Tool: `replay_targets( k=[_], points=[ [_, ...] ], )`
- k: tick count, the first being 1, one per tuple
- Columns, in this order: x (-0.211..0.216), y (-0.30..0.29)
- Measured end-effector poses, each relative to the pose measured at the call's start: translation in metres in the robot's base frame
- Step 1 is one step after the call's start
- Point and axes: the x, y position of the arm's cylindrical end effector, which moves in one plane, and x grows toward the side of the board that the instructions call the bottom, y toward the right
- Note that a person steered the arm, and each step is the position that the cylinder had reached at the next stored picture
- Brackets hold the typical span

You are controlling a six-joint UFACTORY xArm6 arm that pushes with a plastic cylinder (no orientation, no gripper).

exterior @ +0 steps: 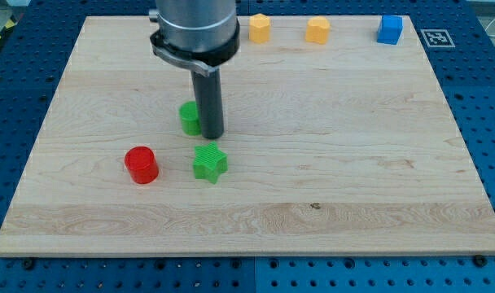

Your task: Slide the green circle towards the top left

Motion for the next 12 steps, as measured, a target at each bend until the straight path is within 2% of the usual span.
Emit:
replay_targets(
  k=[1,6,8,9,11,12],
  points=[
    [-0.024,-0.019],
    [-0.032,-0.102],
    [-0.057,-0.134],
    [-0.060,-0.134],
    [-0.066,-0.179],
    [-0.077,-0.173]
  ],
)
